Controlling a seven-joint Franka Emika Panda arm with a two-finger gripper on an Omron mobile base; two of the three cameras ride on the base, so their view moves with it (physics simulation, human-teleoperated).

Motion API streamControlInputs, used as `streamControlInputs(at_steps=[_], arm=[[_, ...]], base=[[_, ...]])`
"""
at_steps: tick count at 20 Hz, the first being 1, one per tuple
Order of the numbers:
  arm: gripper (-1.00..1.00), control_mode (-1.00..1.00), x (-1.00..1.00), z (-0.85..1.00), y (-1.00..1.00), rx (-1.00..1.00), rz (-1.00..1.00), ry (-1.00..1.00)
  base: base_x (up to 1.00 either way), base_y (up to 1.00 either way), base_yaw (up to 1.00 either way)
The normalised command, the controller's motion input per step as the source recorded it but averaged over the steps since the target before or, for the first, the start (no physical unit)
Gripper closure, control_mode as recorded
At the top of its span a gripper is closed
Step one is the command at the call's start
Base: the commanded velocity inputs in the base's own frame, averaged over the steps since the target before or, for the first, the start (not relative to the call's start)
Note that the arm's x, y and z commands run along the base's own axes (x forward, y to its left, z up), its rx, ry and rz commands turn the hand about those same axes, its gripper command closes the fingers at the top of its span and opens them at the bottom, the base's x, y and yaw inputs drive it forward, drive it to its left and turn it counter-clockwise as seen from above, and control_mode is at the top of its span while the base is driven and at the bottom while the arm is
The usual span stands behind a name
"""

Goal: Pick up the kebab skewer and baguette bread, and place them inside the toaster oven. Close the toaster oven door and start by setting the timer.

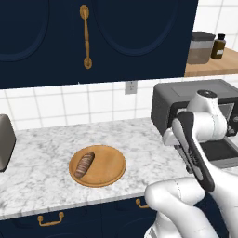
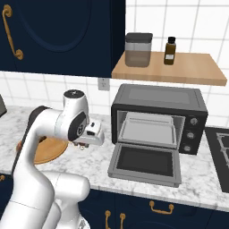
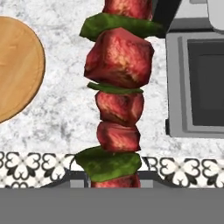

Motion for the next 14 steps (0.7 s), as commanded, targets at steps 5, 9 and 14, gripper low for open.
streamControlInputs(at_steps=[5, 9, 14], arm=[[1.00, -1.00, 0.00, 0.04, -0.99, 0.00, 0.07, -0.03], [1.00, -1.00, 0.14, 0.15, -0.78, 0.00, 0.01, -0.04], [1.00, -1.00, 0.29, 0.16, -0.17, 0.00, 0.00, -0.03]], base=[[0.00, 0.00, 0.00], [0.00, 0.00, 0.00], [0.00, 0.00, 0.00]])
